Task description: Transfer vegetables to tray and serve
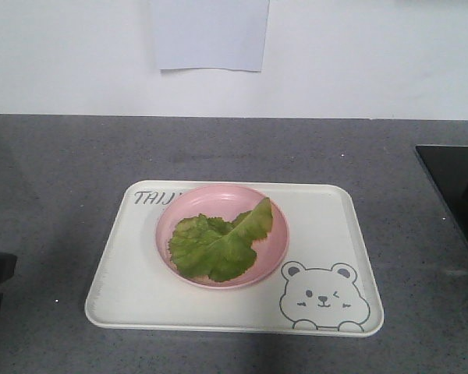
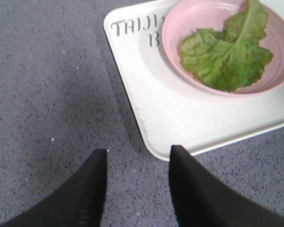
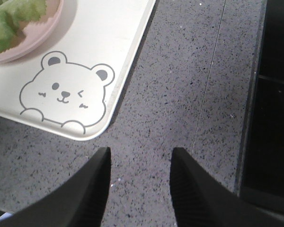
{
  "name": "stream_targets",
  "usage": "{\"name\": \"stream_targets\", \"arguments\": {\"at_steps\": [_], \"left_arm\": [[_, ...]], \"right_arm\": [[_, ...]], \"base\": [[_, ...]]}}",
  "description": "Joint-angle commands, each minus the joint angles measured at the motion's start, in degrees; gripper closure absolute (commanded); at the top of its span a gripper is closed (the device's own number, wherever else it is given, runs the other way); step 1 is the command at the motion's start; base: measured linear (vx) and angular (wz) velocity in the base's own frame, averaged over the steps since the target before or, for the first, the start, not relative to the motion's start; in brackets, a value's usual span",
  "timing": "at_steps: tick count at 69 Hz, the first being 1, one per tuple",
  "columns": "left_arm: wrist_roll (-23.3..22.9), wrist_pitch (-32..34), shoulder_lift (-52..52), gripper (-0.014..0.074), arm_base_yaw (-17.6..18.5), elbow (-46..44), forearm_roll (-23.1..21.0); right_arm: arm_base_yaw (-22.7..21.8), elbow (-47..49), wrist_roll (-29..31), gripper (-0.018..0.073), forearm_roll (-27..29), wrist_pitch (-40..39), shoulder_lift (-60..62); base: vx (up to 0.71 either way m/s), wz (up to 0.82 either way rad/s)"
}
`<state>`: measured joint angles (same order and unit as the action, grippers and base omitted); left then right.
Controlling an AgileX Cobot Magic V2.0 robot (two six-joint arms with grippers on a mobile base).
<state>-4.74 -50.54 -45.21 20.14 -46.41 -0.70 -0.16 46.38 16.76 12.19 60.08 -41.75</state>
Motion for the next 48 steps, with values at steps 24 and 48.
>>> {"name": "stream_targets", "arguments": {"at_steps": [24,48], "left_arm": [[0.6,7.9,3.3,0.0437,0.2,5.2,-0.5],[0.6,7.9,3.3,0.0553,0.2,5.2,-0.5]], "right_arm": [[0.1,-8.7,0.9,0.0343,0.3,-6.3,9.4],[0.1,-10.2,0.9,0.057,0.3,-7.9,9.4]], "base": [[0.0,0.0],[0.0,0.0]]}}
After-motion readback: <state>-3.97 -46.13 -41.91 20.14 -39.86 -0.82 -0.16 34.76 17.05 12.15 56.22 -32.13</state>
